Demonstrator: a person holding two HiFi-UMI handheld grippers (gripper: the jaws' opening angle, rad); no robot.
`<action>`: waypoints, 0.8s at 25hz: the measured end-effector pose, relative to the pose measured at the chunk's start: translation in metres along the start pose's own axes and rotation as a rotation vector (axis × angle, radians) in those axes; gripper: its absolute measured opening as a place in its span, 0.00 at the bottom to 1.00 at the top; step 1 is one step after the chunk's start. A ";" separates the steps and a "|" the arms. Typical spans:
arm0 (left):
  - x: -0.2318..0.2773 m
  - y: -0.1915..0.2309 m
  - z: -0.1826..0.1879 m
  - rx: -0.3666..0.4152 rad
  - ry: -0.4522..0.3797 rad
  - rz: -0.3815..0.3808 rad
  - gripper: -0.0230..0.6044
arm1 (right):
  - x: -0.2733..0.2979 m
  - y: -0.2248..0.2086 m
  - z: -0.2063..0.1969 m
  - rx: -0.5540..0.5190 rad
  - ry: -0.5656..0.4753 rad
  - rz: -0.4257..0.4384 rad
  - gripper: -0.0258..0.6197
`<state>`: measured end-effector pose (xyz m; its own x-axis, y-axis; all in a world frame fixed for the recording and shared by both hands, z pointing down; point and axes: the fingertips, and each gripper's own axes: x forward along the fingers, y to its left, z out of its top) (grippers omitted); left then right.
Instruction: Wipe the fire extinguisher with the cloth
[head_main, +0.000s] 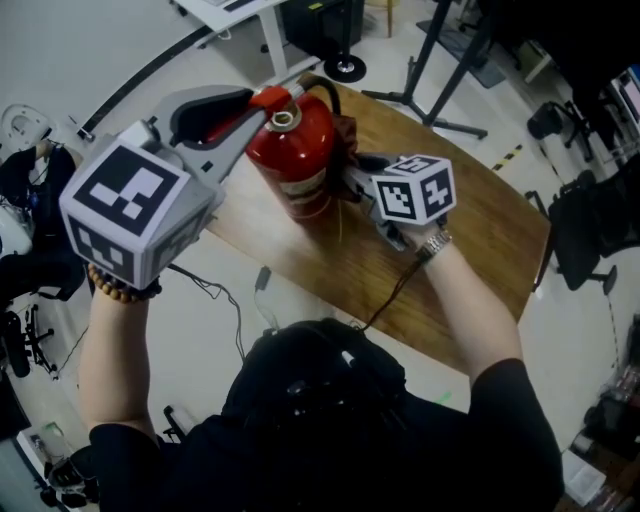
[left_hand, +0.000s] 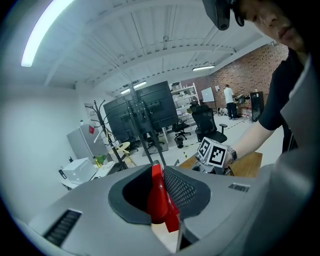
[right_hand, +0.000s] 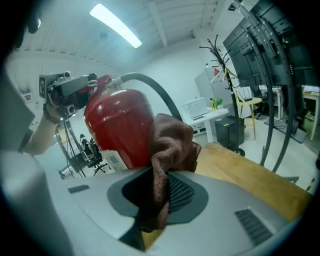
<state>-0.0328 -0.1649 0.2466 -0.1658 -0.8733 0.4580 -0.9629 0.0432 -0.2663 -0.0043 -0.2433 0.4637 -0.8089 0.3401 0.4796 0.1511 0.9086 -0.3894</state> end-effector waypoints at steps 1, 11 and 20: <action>0.000 0.000 0.000 0.001 0.002 0.007 0.15 | 0.003 -0.002 -0.004 -0.002 0.009 -0.002 0.16; -0.001 0.000 0.001 -0.016 0.021 0.045 0.15 | 0.029 -0.020 -0.043 -0.024 0.093 -0.051 0.16; 0.001 0.001 -0.001 -0.015 0.035 0.067 0.15 | 0.055 -0.039 -0.079 -0.083 0.191 -0.125 0.16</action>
<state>-0.0343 -0.1651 0.2481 -0.2371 -0.8505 0.4695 -0.9526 0.1086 -0.2843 -0.0094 -0.2406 0.5671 -0.7032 0.2561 0.6633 0.1090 0.9607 -0.2554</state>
